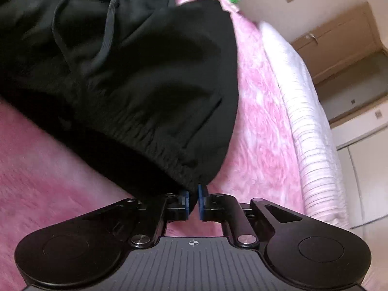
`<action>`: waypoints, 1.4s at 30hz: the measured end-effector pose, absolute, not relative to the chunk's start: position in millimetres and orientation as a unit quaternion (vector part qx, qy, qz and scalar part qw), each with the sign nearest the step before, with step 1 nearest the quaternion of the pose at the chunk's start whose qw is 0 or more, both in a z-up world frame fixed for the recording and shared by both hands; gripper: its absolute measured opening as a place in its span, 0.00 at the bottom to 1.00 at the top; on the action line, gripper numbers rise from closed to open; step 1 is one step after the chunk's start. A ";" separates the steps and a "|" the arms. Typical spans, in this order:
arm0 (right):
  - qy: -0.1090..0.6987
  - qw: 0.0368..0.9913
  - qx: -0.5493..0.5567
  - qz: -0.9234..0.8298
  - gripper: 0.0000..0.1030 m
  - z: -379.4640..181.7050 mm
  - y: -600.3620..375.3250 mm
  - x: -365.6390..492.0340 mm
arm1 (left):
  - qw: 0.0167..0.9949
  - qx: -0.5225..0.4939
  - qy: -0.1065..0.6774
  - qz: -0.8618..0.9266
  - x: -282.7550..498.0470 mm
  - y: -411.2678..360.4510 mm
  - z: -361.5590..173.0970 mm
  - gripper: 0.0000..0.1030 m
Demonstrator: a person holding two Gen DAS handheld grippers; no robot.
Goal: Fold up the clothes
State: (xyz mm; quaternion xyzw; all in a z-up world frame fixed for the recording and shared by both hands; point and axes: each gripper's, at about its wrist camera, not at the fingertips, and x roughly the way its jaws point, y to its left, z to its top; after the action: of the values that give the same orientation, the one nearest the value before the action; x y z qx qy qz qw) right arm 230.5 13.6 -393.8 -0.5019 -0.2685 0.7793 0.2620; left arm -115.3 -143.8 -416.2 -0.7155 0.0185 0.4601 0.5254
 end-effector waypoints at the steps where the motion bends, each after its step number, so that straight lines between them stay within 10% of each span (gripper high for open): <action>1: -0.275 0.265 -0.504 0.775 0.03 -391.6 16.0 228.9 | 0.542 -0.708 0.012 0.452 -114.6 -142.4 -408.5 0.01; 13: -0.233 0.257 -0.579 0.738 0.05 -426.8 49.3 235.5 | 0.527 -0.707 0.088 0.464 -81.1 -135.6 -427.6 0.09; 18: -0.211 0.264 -0.626 0.703 0.52 -403.8 42.5 244.0 | 0.518 -0.714 0.139 0.451 -95.9 -155.3 -410.7 0.14; 28: 0.150 0.334 -0.418 0.832 0.52 -338.4 65.7 202.6 | 0.580 -0.572 0.140 0.563 -113.4 -128.2 -375.8 0.14; 42: 0.339 0.444 -0.477 0.678 0.55 -304.6 -1.9 176.0 | 0.509 -0.620 0.234 0.549 -110.9 -140.8 -326.1 0.19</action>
State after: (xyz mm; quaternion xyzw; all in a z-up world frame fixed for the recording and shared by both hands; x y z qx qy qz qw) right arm 176.0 -1.9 -304.6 -0.4769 0.3390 0.6783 0.4445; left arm -110.9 -140.8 -326.1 -0.6200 0.2344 0.5491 0.5090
